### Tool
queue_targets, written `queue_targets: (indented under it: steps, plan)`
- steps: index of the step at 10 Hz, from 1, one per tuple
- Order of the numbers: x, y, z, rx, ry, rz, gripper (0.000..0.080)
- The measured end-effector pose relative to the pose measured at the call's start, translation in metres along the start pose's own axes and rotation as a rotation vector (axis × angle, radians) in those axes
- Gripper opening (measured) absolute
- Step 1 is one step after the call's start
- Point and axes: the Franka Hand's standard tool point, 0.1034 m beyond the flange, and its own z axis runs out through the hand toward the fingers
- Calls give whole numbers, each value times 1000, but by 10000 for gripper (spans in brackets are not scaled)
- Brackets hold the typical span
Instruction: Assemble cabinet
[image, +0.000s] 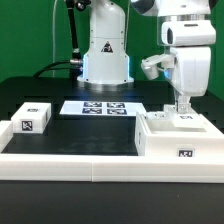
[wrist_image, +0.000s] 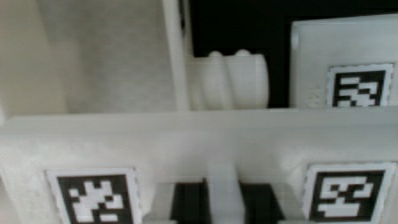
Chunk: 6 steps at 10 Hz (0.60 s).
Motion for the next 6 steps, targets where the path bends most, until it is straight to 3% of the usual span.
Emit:
queue_targets:
  steps: [2,6]
  plan:
    - [-2,9,0,-1,1,-18,70]
    - [-1,9,0,0,0,-18,70]
